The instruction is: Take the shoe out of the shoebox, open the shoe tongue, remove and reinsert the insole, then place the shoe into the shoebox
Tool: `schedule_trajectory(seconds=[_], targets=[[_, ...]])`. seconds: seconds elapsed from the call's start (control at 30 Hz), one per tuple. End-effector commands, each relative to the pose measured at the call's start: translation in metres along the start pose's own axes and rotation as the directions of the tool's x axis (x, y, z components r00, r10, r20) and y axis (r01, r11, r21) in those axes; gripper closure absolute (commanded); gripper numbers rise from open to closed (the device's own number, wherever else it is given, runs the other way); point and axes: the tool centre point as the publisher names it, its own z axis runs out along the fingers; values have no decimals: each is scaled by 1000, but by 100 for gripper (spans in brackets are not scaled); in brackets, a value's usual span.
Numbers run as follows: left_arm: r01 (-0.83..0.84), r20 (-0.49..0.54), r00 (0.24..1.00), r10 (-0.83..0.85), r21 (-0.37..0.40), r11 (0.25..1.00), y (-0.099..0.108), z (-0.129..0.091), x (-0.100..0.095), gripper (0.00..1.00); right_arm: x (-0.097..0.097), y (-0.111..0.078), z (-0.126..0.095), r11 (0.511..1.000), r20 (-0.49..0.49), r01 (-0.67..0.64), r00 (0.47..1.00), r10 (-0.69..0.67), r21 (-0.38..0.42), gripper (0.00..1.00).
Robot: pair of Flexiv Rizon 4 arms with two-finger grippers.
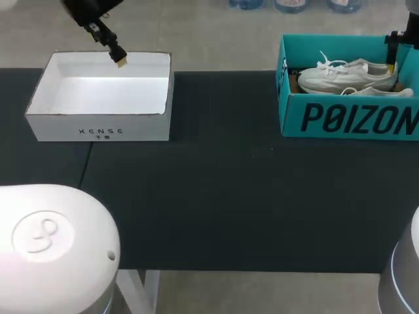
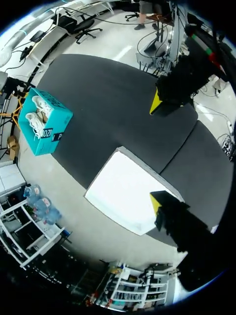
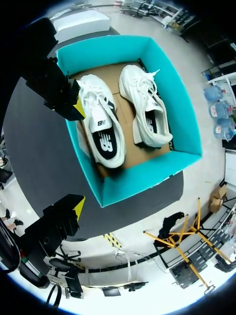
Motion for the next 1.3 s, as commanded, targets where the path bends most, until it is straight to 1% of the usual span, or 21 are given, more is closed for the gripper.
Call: schedule_trajectory(seconds=[0.03,0.07,0.13,0.17,0.2,0.3,0.37,0.4,0.47,0.57,0.63,0.7,0.77,0.87,1.07,1.2,1.3], targets=[[652,82,755,-651,-194,733,-2,16,-17,0,-11,10,-4,998,-80,15,997,-10,57,0],[700,80,711,-698,-176,692,1,18,-19,0,-12,10,-5,998,-89,19,996,-13,59,0],[756,109,655,-748,-126,643,6,22,-26,0,-15,8,-6,998,-90,27,996,-23,52,0],[787,100,617,-781,-106,608,8,23,-30,0,-17,7,-6,998,-96,36,995,-30,55,0],[803,115,596,-795,-89,589,11,25,-33,0,-19,8,-6,997,-101,40,994,-34,63,0],[865,135,499,-856,-21,501,17,30,-41,0,-25,8,-9,995,-113,57,992,-48,78,0],[899,123,433,-893,12,438,18,33,-48,0,-30,7,-11,993,-121,75,991,-64,93,0],[906,122,418,-900,12,423,19,35,-51,0,-32,6,-12,992,-121,85,990,-73,98,0],[932,122,355,-927,33,362,21,41,-58,0,-35,-1,-15,990,-108,109,989,-99,85,0],[959,120,276,-954,38,282,27,50,-65,0,-37,-8,-16,989,-91,130,988,-124,74,0],[965,143,253,-957,29,260,30,57,-66,0,-39,-12,-16,988,-84,140,987,-134,70,0],[966,177,249,-952,26,258,32,64,-69,0,-41,-15,-15,987,-81,146,987,-140,70,0],[972,202,223,-954,25,233,34,74,-73,0,-43,-19,-14,986,-78,151,986,-145,66,0],[983,204,173,-964,20,181,36,92,-75,0,-46,-22,-12,985,-75,160,985,-155,63,0],[993,231,122,-965,-29,118,35,126,-74,0,-49,-23,-12,982,-86,167,983,-160,87,0],[993,240,121,-963,-39,115,28,134,-74,0,-50,-22,-12,983,-79,166,984,-160,84,0],[992,245,123,-962,-43,116,25,136,-75,0,-51,-21,-13,983,-84,163,984,-156,81,0]])
